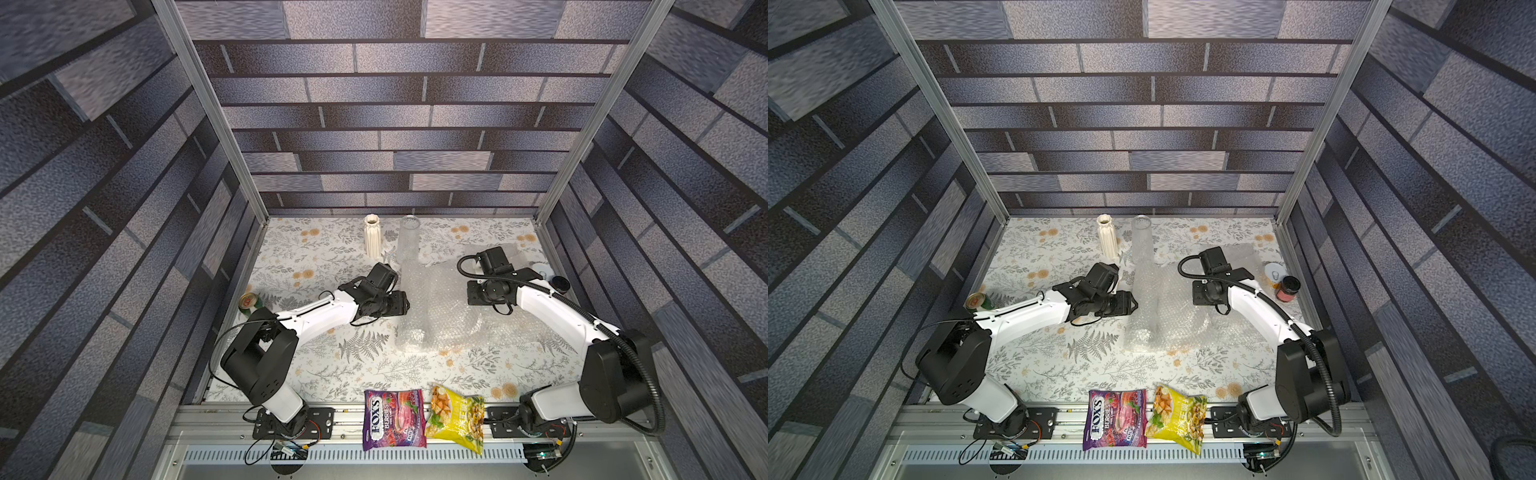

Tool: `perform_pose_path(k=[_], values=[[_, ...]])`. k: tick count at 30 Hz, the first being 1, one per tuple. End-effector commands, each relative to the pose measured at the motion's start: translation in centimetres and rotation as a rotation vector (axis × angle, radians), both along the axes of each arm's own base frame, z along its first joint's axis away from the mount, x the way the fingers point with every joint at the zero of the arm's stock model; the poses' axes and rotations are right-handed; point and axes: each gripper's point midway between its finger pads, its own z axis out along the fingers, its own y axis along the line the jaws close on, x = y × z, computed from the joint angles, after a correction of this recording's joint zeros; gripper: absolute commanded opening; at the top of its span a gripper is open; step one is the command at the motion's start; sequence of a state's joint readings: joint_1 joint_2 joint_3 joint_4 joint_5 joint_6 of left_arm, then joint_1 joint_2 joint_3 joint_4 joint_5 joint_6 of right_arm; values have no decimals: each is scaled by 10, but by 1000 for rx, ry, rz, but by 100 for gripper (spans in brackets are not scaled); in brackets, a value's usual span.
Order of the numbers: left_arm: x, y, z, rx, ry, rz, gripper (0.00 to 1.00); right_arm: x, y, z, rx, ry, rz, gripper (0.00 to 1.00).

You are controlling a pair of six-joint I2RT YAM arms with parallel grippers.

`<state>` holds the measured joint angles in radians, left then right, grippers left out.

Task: Unwrap the vase from the bubble wrap
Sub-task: Unwrap the bubble wrap at the center of the board.

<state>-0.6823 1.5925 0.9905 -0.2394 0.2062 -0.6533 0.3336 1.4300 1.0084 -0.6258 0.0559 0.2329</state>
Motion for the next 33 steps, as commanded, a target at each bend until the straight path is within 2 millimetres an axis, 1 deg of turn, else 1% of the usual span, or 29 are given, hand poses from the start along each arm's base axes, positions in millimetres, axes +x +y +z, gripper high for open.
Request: perform_pose_path(k=[1,5,9,11,16,22,26,27,28,33], values=[[2,-8,5,3,-17,-37,66,-5,-15,3,-37,3,-21,0],[1,-7,6,7,-20,-34,66,-5,-24,5,-49,3,-36,0],[2,-7,8,5,-30,-35,65,-4,-28,7,-51,-6,-44,0],[2,-9,10,1,-36,-38,65,-3,-27,11,-42,-17,-39,0],[3,-13,8,0,-36,-45,65,-1,-10,30,58,-63,1,0],[7,-21,9,-6,-39,-53,66,0,1,50,121,-96,29,0],[8,-23,10,-4,-39,-58,66,-3,6,55,149,-95,43,0],[8,-23,10,-4,-40,-58,66,2,9,69,170,-127,48,0],[8,-23,10,-2,-38,-57,66,2,11,75,187,-138,51,0],[6,-20,5,9,-30,-53,66,1,22,95,255,-165,76,0]])
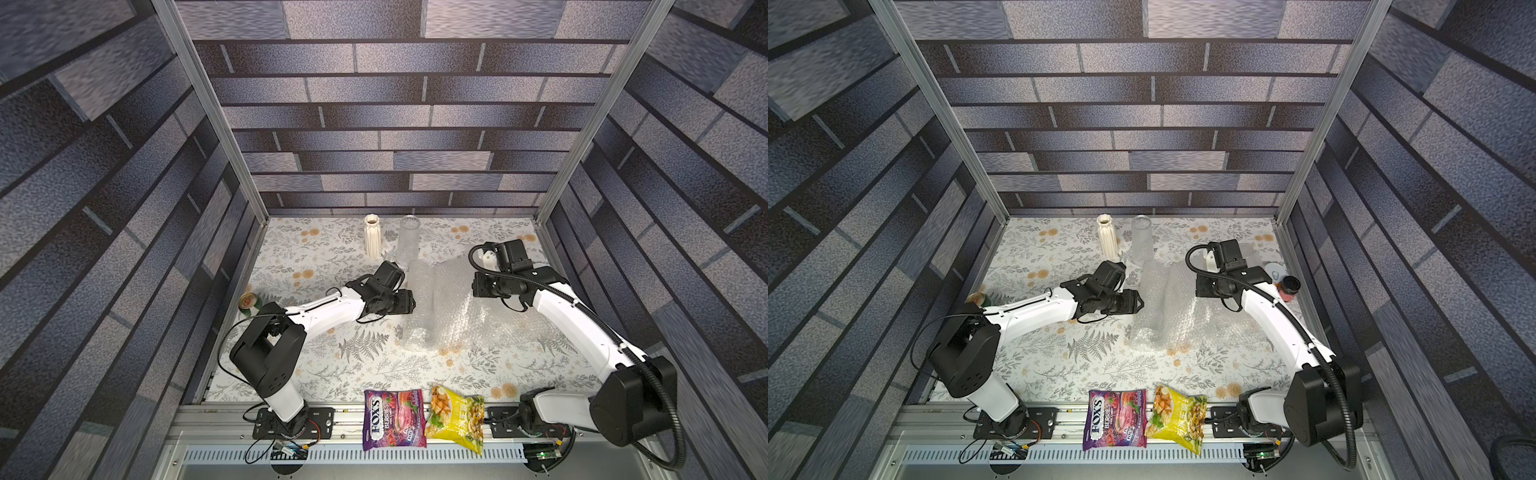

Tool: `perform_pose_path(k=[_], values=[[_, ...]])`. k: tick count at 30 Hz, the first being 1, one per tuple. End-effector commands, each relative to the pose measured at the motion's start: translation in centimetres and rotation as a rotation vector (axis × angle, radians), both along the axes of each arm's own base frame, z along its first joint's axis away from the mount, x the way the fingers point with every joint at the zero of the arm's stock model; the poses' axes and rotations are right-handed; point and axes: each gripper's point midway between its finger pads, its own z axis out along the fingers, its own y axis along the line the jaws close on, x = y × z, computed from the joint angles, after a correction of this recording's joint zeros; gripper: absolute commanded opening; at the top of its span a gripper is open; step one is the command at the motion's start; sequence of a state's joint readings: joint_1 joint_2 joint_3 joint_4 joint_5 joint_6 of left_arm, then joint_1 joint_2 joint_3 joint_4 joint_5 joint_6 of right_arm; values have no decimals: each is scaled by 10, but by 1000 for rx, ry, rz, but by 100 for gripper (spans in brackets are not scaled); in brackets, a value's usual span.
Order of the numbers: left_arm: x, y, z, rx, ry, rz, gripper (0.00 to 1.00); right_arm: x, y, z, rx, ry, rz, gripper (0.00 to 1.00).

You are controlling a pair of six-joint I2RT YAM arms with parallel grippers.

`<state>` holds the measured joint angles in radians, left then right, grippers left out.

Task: Unwrap the vase from the bubble wrap
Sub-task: Unwrap the bubble wrap at the center of the board.

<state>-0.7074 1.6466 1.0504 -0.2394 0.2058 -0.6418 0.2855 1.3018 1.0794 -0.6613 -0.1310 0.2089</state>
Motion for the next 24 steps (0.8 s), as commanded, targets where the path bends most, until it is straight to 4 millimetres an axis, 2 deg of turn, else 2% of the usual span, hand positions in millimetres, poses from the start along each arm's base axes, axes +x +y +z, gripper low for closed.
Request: perform_pose_path(k=[1,6,18,24], values=[[0,-2,2,11,-17,-20,66,2,7,32,73,-58,11,0],[-1,-2,0,9,-9,-19,66,4,1,35,40,-63,-10,0],[-4,3,-4,14,-2,-16,66,14,-33,-10,-173,38,-84,0],[-5,6,-3,12,-4,-8,67,28,-51,-18,-195,53,-129,0]])
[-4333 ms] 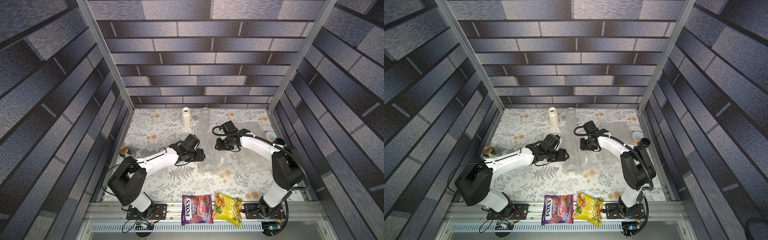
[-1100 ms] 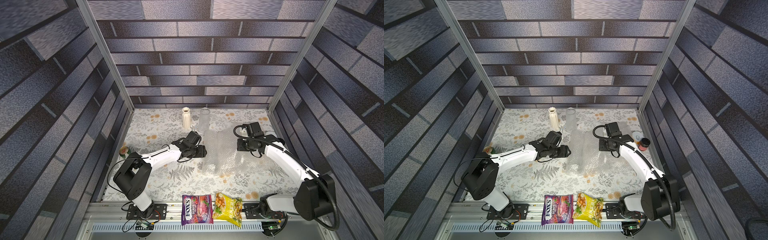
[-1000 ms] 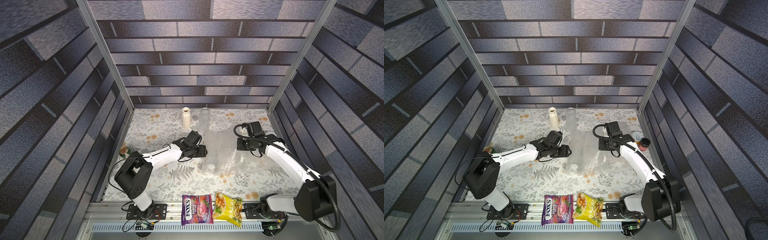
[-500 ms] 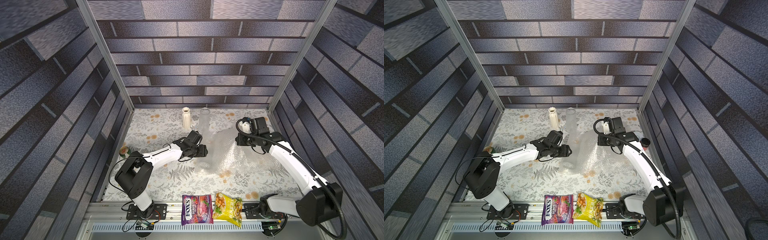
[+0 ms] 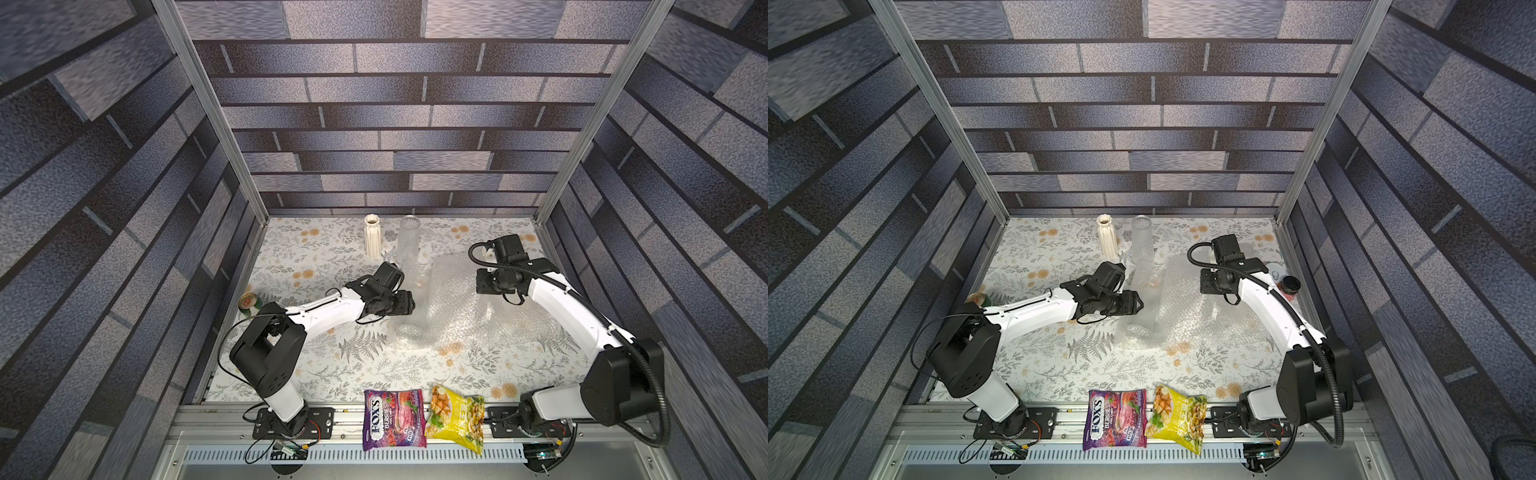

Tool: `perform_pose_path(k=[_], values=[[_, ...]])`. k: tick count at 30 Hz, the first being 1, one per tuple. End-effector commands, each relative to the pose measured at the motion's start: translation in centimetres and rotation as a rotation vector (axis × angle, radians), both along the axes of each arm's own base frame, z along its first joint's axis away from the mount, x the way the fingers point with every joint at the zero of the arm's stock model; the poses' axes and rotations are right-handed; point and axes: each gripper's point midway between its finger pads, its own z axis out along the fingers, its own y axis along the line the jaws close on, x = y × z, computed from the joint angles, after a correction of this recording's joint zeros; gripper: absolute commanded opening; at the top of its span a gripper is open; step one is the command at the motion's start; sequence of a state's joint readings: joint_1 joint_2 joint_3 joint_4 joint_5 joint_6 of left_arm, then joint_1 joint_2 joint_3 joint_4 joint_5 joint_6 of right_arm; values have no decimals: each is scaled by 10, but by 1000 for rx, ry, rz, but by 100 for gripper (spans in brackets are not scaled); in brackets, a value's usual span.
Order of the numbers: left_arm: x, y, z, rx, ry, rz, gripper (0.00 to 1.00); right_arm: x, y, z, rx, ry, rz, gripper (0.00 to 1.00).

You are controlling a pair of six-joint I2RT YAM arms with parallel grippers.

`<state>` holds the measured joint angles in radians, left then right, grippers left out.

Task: Unwrap the vase from the bubble wrap
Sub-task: Unwrap the bubble wrap at the center of the board.

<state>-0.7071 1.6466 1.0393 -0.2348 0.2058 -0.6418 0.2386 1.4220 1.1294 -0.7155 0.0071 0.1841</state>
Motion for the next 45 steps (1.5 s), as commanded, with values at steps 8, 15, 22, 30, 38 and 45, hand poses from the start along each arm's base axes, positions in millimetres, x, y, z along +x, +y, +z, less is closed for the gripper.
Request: perform_pose_path(k=[8,15,22,30,38,45], values=[[-3,6,6,-1,-21,-2,67,24,-33,13,-73,-34,-72,0],[-2,22,31,16,-89,27,66,21,-49,5,-90,-7,-114,0],[-1,44,39,22,-117,69,66,26,-64,4,-81,-12,-162,0],[0,52,30,28,-117,108,69,29,-68,-11,-84,37,-178,14],[4,75,47,71,-215,185,73,24,-72,29,-84,-63,-199,58],[9,98,64,87,-325,276,77,8,-45,69,38,-143,-133,62]])
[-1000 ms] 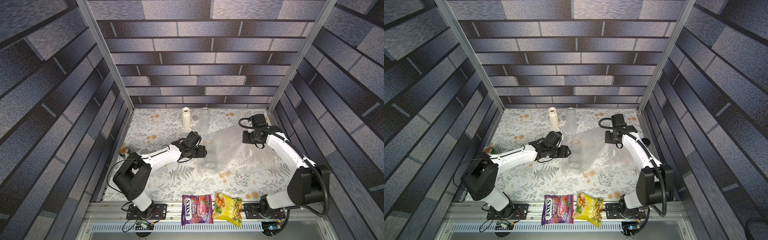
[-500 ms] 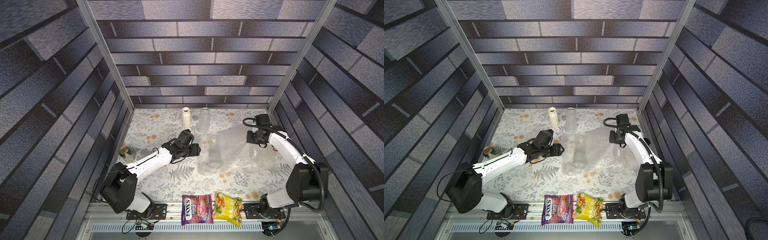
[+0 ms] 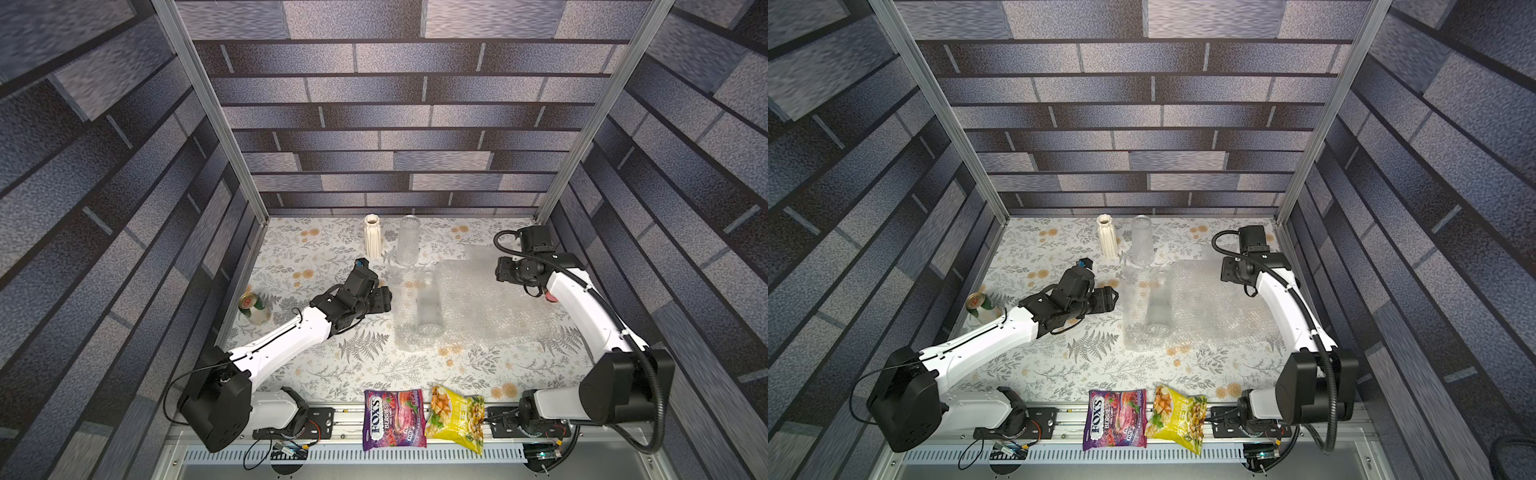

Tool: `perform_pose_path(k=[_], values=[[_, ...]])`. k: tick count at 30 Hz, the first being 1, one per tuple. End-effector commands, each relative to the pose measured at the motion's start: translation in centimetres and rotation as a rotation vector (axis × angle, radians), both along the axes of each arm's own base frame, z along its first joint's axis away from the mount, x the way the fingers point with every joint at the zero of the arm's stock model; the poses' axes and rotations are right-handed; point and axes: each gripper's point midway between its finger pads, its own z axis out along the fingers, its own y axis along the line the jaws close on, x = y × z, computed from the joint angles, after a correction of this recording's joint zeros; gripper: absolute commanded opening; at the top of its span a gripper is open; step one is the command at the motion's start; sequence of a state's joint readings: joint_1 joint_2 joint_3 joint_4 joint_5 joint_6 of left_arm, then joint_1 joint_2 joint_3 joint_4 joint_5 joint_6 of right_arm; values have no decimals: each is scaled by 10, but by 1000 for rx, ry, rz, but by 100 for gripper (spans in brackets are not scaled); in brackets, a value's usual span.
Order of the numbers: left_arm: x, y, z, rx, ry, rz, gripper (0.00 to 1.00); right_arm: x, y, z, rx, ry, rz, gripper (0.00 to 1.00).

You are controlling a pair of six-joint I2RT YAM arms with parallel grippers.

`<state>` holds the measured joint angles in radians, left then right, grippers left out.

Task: Unwrap the vase from the bubble wrap
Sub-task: Unwrap the bubble wrap at the center of the board, then pick up the vase from the bubble wrap.

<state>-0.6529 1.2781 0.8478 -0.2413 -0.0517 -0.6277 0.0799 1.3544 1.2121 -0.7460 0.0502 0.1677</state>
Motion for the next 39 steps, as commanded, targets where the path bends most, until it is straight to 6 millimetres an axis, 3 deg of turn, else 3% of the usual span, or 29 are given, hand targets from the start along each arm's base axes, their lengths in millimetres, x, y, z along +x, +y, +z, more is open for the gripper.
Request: perform_pose_path(k=[1,4,9,16,22,39], values=[[7,19,8,39,-71,76,79,-12,25,23,74,-23,60,64],[9,23,15,54,-87,87,80,-21,64,23,112,4,154,65],[14,36,26,118,-109,122,85,-26,136,3,240,42,244,66],[13,45,21,143,-77,115,89,-5,180,-32,164,100,243,68],[13,42,17,135,-68,87,91,14,199,-60,118,153,230,72],[16,54,9,68,-56,78,89,42,209,-110,-8,239,175,77]])
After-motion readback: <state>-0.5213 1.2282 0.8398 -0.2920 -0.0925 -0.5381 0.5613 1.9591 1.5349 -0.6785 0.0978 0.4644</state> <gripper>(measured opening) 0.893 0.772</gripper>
